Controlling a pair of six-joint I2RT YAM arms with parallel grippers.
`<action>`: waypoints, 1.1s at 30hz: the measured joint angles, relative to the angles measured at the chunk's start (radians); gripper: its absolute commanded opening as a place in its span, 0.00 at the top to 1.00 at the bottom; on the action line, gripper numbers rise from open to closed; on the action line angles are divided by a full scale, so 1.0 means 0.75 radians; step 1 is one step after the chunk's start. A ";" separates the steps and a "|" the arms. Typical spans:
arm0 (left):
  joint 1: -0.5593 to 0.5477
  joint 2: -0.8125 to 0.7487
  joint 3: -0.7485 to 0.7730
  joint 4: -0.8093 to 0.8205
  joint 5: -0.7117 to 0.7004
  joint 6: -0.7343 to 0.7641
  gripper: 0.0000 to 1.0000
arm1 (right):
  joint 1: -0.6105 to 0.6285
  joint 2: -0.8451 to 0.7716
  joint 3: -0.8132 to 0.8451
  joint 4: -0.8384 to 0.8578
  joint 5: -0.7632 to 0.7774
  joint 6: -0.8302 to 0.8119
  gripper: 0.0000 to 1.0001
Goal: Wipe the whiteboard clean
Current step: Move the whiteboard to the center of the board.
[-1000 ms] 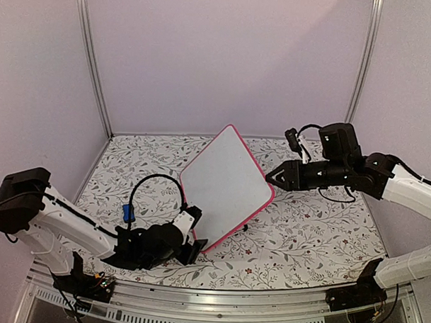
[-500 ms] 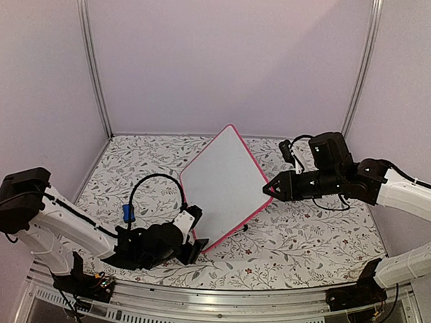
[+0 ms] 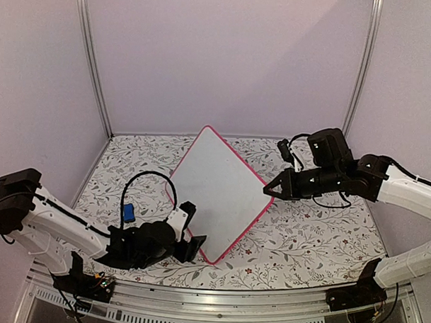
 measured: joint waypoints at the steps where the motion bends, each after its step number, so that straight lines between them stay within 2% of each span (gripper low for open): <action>1: 0.000 -0.018 -0.014 0.006 -0.008 -0.006 0.29 | -0.001 0.003 0.018 -0.016 0.003 0.000 1.00; 18: -0.010 -0.032 -0.067 0.003 -0.073 -0.104 0.29 | -0.077 0.196 0.411 -0.238 0.024 -0.078 1.00; 33: -0.064 0.072 -0.026 -0.007 -0.089 -0.089 0.29 | -0.155 0.310 0.650 -0.398 -0.012 -0.156 1.00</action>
